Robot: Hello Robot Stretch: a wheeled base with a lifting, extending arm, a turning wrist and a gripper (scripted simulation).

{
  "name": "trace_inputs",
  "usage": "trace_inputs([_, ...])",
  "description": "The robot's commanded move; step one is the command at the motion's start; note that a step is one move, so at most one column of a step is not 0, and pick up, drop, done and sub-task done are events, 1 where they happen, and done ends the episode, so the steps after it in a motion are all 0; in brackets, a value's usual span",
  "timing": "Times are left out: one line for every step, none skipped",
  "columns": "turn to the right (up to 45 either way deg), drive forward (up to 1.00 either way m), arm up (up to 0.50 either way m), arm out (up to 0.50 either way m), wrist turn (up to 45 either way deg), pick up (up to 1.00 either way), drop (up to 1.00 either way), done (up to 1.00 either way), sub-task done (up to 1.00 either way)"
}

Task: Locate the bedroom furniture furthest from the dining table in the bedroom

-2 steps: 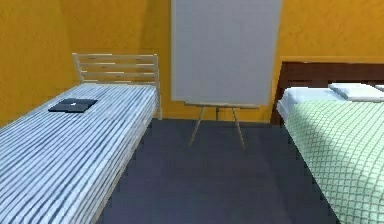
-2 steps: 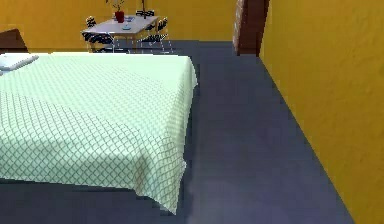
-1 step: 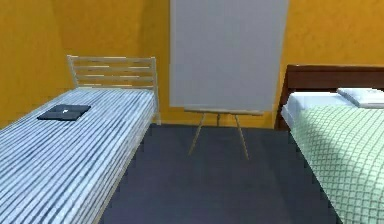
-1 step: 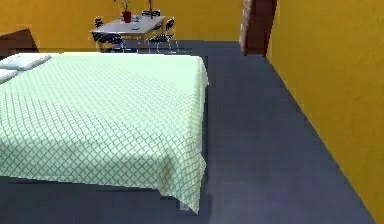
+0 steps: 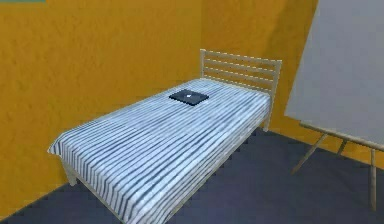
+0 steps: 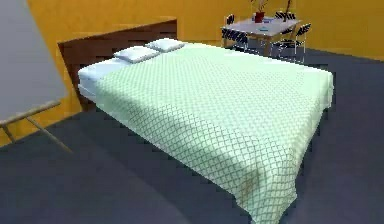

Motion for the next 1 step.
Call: trace_inputs([0.0, 0.00, 0.00, 0.00, 0.0, 0.00, 0.00, 1.00, 0.00])
